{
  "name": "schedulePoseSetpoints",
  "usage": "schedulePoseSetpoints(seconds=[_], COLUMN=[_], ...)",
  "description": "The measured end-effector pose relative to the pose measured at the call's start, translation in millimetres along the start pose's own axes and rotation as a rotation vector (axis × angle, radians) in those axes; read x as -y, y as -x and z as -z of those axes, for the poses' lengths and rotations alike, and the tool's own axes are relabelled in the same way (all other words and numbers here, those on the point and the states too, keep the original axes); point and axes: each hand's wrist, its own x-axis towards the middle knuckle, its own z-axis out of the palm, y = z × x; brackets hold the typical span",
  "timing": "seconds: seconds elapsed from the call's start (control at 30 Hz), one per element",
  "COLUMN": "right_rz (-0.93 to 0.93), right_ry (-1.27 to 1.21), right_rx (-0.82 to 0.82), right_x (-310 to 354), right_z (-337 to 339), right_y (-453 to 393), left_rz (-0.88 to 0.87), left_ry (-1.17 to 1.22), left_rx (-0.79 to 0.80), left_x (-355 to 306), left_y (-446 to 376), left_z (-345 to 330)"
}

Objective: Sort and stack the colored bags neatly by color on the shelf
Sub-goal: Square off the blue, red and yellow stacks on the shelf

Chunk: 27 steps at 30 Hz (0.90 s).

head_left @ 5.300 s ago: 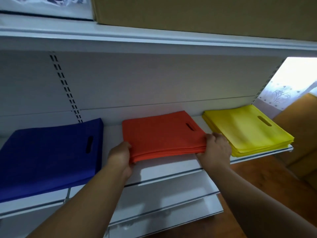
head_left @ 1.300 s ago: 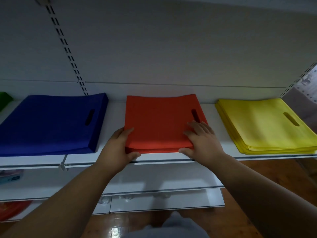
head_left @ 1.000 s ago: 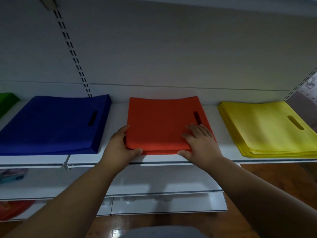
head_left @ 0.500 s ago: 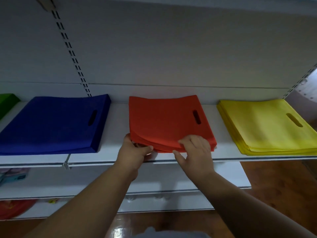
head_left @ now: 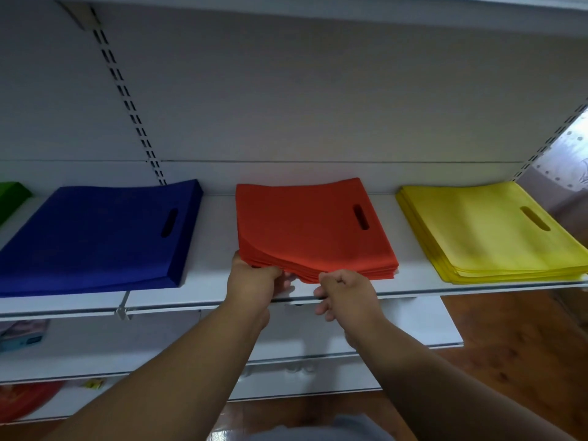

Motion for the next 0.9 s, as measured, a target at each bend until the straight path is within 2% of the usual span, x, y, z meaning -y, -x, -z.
schedulePoseSetpoints(seconds=[0.1, 0.2, 0.57, 0.7, 0.9], right_rz=[-0.166, -0.252, -0.283, -0.317, -0.252], right_ry=[-0.303, -0.482, -0.703, -0.804, -0.766], right_rx=[0.145, 0.199, 0.164, 0.101, -0.177], right_x=[7.5, 11.0, 5.4, 6.6, 11.1], right_z=[-14.7, -24.0, -24.2, -15.4, 27.3], right_y=[8.7, 13.5, 16.9, 8.8, -10.3], left_rz=[0.000, -0.010, 0.055, 0.084, 0.094], left_ry=[0.031, 0.025, 0.059, 0.055, -0.024], left_rx=[-0.019, -0.027, -0.020, -0.002, -0.042], left_x=[-1.4, -3.3, -9.9, -12.4, -13.7], left_y=[-2.4, -4.0, -5.0, -4.9, -10.0], left_z=[-1.9, 0.3, 3.4, 2.5, 12.5])
